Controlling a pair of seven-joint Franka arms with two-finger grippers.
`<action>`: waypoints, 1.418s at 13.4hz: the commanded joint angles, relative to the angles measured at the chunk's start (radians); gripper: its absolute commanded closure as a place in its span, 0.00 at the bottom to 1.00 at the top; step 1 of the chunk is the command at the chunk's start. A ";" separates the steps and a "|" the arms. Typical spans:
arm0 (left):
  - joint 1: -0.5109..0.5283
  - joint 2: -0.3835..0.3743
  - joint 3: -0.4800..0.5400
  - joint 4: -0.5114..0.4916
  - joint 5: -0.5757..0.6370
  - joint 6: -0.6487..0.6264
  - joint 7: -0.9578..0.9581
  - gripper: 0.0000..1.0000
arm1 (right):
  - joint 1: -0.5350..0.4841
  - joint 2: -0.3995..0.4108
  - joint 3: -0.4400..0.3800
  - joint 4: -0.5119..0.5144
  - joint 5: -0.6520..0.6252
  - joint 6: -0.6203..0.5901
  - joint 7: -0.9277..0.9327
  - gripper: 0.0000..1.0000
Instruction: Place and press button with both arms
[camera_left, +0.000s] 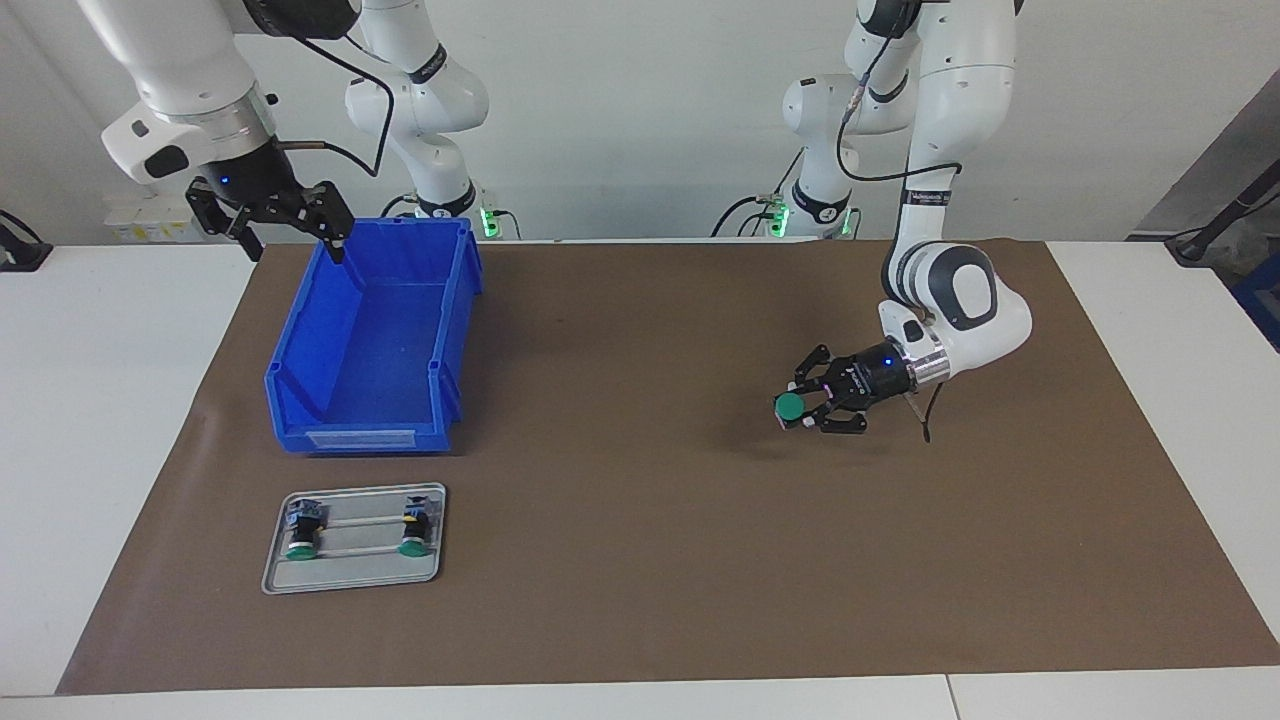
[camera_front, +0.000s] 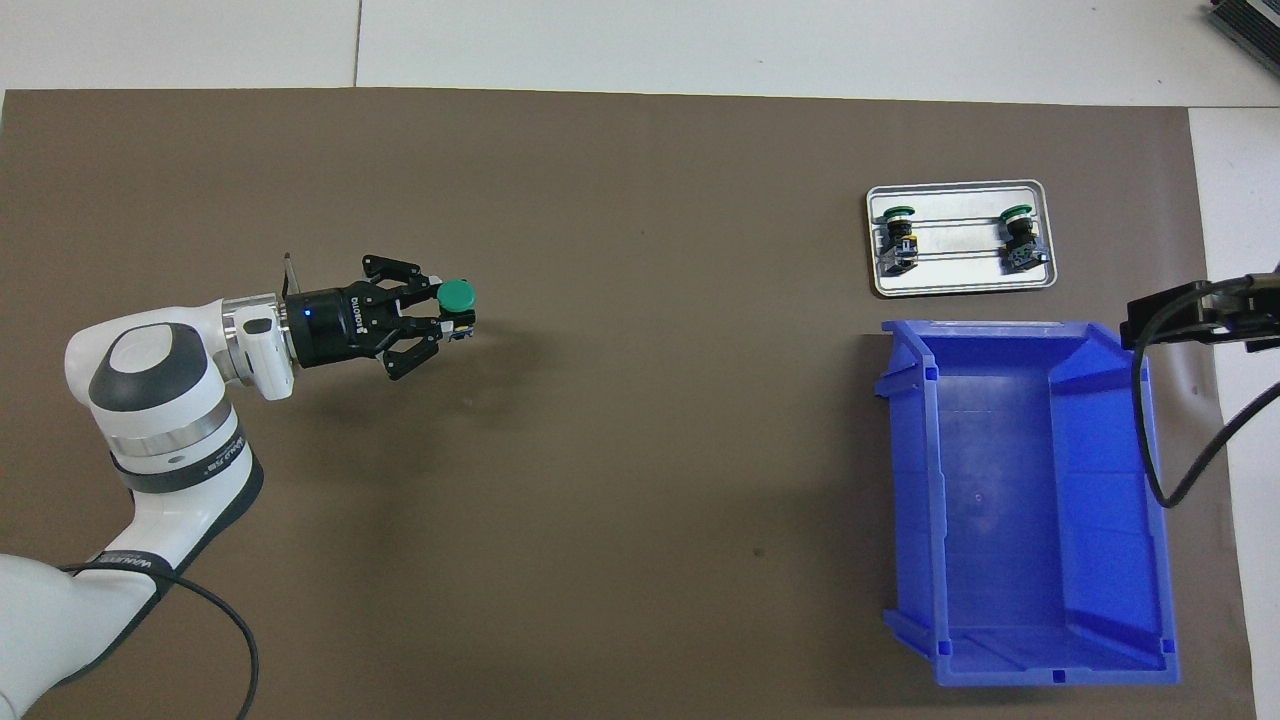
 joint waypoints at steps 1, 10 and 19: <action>-0.012 -0.019 0.004 -0.073 -0.056 0.017 0.092 0.79 | -0.010 -0.020 0.012 -0.023 0.002 0.010 0.007 0.00; 0.050 0.071 0.006 -0.145 -0.110 -0.227 0.334 0.82 | -0.010 -0.020 0.012 -0.023 0.002 0.010 0.008 0.00; 0.030 0.045 0.009 -0.253 -0.107 -0.239 0.415 0.75 | -0.010 -0.020 0.012 -0.023 0.002 0.010 0.007 0.00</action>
